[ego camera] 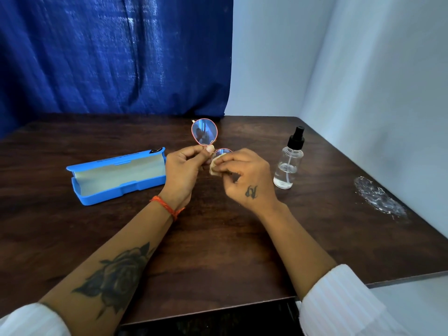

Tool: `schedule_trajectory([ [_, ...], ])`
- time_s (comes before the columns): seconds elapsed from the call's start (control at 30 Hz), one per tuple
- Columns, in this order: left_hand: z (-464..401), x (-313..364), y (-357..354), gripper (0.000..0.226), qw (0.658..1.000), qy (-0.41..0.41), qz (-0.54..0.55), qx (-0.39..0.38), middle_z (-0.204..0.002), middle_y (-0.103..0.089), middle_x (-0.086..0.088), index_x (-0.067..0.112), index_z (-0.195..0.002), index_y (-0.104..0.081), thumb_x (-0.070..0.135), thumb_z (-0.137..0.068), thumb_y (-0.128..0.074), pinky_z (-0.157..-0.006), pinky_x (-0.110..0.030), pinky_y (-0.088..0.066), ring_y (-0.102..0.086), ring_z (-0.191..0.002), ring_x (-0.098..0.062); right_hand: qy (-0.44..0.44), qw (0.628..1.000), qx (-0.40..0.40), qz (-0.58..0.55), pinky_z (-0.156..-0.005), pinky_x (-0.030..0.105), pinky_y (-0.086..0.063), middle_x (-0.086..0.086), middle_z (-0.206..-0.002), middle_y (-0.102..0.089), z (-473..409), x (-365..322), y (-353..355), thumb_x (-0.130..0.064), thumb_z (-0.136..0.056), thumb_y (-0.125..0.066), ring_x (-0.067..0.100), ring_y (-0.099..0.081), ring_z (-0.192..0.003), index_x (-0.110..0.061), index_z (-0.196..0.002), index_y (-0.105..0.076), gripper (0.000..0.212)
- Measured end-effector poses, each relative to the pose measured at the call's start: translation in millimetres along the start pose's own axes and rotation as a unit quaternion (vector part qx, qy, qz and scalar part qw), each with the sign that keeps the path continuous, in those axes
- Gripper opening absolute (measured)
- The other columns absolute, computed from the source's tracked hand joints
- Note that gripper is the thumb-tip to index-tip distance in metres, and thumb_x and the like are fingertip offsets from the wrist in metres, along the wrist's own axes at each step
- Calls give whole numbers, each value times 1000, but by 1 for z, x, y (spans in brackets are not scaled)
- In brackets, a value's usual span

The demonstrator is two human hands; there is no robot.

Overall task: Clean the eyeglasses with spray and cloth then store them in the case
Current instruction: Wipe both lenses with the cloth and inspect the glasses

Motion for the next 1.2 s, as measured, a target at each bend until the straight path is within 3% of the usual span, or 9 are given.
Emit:
schedule_trajectory([
  [0.17,6,0,-3,15,1000,3,-9,28,-64,-62,0,13,-70,-69,12,-84,-64,-62,-17,-52,-58,-62,-6,-73,997,17,11,-62,34,-52,0,-65,-72,-1,13,7,11,-52,-63,21,-64,-65,-9,-53,-69,22],
  [0.37,9,-3,-3,13,998,34,-14,56,-70,-66,0,14,-72,-70,13,-84,-64,-60,-15,-51,-61,-65,-6,-81,993,84,22,-76,26,-51,5,-82,-73,-3,12,17,15,-59,-62,22,-66,-78,-6,-73,-73,27],
  [0.6,10,-7,2,9,998,42,5,47,-73,-69,1,14,-81,-71,15,-85,-63,-64,-19,-52,-63,-70,-9,-50,998,4,-24,-83,29,-52,7,-93,-72,0,4,3,5,-64,-76,22,-65,-88,-6,-86,-75,25],
  [0.8,8,-6,0,12,998,39,25,42,-56,-67,9,13,-75,-69,11,-85,-62,-58,-15,-52,-60,-57,-1,-61,996,-69,-6,-70,38,-54,2,-79,-72,3,9,-5,6,-61,-71,22,-66,-79,-11,-67,-76,19],
  [0.93,6,-7,0,10,998,39,27,49,-61,-67,8,2,-84,-69,9,-84,-63,-60,-15,-53,-61,-59,-1,-107,994,-22,-9,-66,39,-54,3,-72,-71,2,18,1,6,-57,-69,22,-65,-72,-10,-60,-73,16],
  [1.0,5,-7,1,15,997,42,25,58,-68,-66,3,-3,-91,-68,9,-84,-63,-60,-14,-52,-61,-60,-2,-106,994,17,-3,-67,38,-54,6,-75,-70,1,20,7,7,-58,-64,23,-65,-73,-7,-65,-73,18],
  [1.1,4,-7,2,10,997,48,16,58,-72,-66,-1,4,-88,-70,12,-84,-64,-60,-14,-52,-61,-64,-5,-91,994,51,18,-75,34,-54,8,-85,-71,-1,19,10,7,-65,-66,23,-66,-81,-6,-80,-74,21],
  [1.2,6,-7,0,8,998,45,19,41,-73,-67,-1,9,-83,-70,13,-85,-63,-61,-15,-51,-62,-64,-5,-55,998,15,8,-85,27,-50,8,-97,-69,1,11,2,2,-69,-72,21,-63,-91,-6,-94,-73,26],
])
Point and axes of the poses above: each hand's wrist, its own z-axis away from the middle knuckle, its own y-axis out of the back of the hand, x = y × z, the point moved 6 cm from there along -z, towards the middle knuckle
